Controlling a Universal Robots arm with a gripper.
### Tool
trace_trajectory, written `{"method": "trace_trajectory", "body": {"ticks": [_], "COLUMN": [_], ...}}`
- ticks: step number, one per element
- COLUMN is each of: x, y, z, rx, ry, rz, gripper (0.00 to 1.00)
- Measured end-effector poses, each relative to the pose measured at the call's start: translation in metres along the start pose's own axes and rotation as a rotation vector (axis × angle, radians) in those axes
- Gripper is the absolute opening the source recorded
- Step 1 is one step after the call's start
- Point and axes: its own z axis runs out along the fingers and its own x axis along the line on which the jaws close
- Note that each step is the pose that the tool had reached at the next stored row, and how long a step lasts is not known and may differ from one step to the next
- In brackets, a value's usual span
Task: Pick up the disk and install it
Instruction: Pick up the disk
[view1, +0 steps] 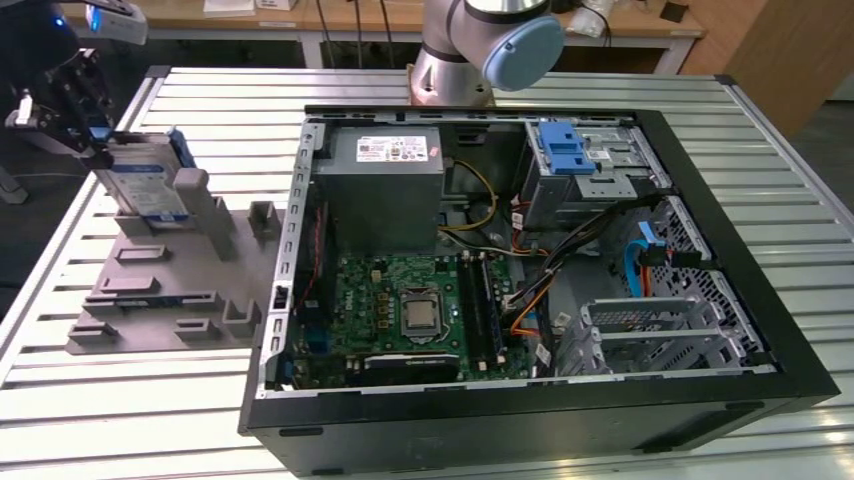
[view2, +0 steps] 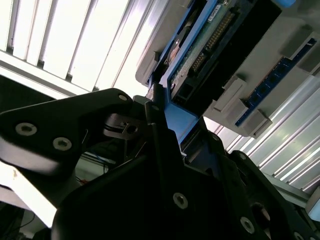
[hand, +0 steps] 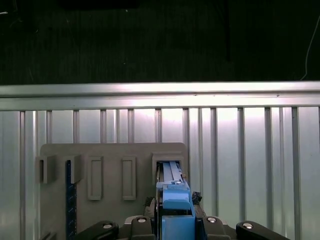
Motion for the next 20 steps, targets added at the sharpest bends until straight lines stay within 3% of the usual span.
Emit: {"method": "trace_trajectory", "body": {"ticks": [20], "x": [-0.0001], "y": [0.0001], "z": [-0.0111], "rx": [0.0], "ry": [0.0001], "rz": [0.0], "gripper": [0.36]}}
